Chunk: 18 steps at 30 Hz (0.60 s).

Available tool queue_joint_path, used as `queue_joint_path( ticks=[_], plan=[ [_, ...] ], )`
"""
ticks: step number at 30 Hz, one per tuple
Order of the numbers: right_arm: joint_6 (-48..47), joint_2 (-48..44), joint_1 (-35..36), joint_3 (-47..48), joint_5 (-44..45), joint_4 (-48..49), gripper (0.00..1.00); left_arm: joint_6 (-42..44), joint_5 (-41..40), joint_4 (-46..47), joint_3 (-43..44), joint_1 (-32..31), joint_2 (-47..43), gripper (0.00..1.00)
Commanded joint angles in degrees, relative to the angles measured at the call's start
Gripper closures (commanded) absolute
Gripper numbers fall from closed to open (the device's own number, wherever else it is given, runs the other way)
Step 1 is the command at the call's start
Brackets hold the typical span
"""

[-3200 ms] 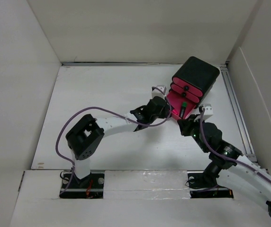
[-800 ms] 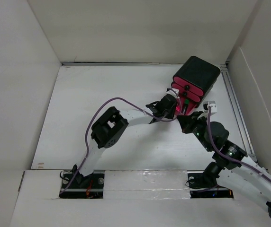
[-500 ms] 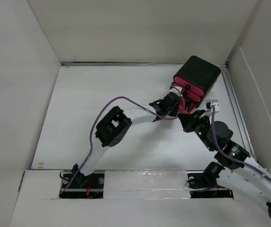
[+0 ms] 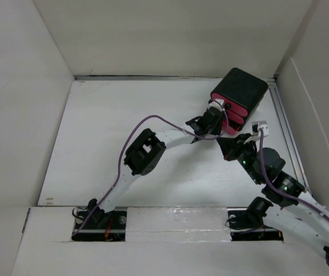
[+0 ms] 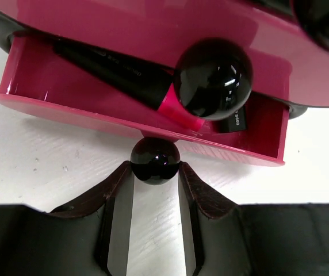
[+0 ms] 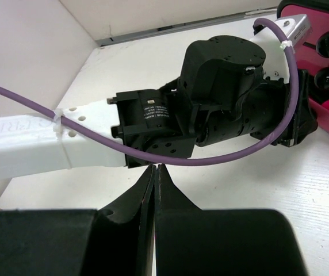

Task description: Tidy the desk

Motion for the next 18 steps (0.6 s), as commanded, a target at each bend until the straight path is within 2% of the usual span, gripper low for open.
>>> queue_joint_path(
  ticks=[1,5,8,9,11,18],
  plan=[
    [-0.59,-0.38,-0.41,2.67,0.36,1.18,0.97,-1.98,0.59,5.18,6.84,0.19,0.84,0.82],
    [-0.68,-0.46,-0.41,2.58,0.98,1.1,0.97,-2.51,0.5,4.83,10.1,0.19,2.88,0.76],
    [-0.51,-0.55,-0.41,2.67,1.59,0.92,0.97,-3.04,0.32,4.74,11.51,0.19,4.19,0.63],
    [-0.51,-0.55,-0.41,2.67,1.77,0.83,0.97,-3.56,0.93,5.0,11.6,0.19,4.37,0.55],
    [-0.77,-0.64,-0.41,2.75,2.3,0.57,0.97,-4.18,1.38,5.7,11.69,0.72,4.81,0.48],
    [-0.86,-0.82,-0.41,2.84,3.35,0.31,0.96,-4.45,2.35,5.53,12.83,0.72,6.48,0.4]
  ],
)
